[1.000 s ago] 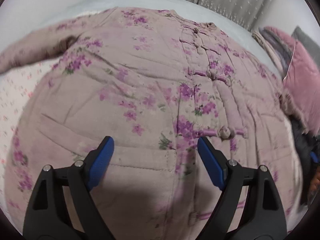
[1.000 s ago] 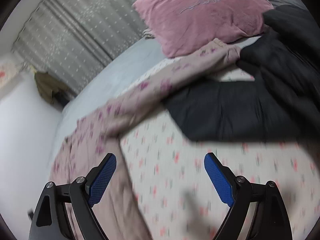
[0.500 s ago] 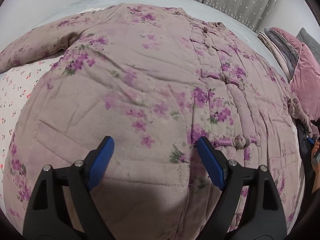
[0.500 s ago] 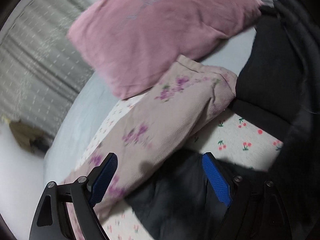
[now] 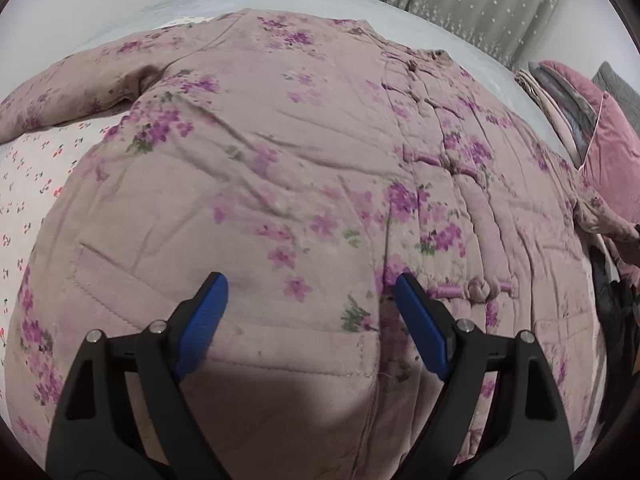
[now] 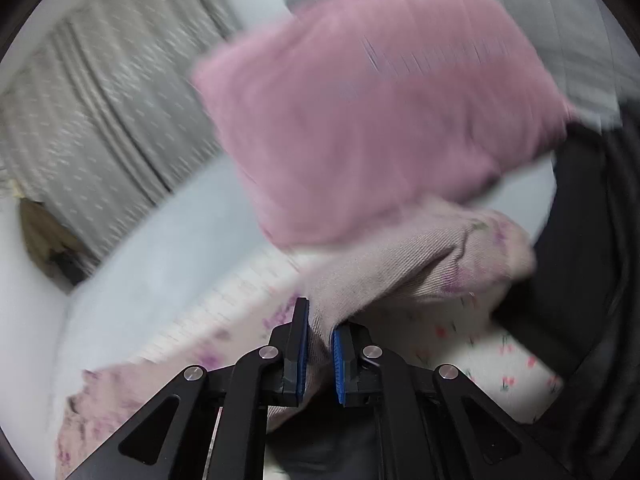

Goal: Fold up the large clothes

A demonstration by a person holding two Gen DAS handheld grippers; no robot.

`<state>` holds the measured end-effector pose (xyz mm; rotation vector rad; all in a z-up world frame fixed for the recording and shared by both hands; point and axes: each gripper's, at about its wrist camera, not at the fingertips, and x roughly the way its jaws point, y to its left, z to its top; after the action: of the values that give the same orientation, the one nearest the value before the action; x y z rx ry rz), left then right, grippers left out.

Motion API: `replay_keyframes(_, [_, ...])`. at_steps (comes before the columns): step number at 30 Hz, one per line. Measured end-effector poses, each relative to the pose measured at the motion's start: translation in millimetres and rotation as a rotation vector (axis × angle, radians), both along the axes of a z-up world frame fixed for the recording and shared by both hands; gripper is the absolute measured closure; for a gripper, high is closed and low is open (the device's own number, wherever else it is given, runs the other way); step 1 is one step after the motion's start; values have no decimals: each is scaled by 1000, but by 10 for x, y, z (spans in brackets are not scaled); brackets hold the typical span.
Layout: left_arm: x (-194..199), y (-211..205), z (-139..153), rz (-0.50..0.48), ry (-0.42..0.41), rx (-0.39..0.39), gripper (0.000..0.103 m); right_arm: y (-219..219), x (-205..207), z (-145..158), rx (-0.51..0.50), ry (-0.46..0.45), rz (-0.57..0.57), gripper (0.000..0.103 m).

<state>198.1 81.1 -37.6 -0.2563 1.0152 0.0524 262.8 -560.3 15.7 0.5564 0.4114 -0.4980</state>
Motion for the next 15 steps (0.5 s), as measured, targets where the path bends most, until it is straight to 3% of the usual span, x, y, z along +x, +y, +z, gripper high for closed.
replay_keyframes(3, [-1, 77, 37, 25, -9, -10, 17, 169, 107, 180, -73, 84, -10, 94])
replay_keyframes(6, [4, 200, 85, 54, -24, -11, 17, 288, 141, 227, -60, 149, -32, 94])
replay_keyframes(9, [-7, 328, 157, 78, -40, -10, 17, 459, 63, 421, -52, 109, -28, 94])
replay_keyframes(13, [-35, 566, 267, 116, -66, -53, 17, 1088, 143, 803, -182, 68, 27, 94])
replay_keyframes(15, [-38, 705, 277, 150, -68, -91, 17, 1617, 235, 1018, -255, 22, 105, 94])
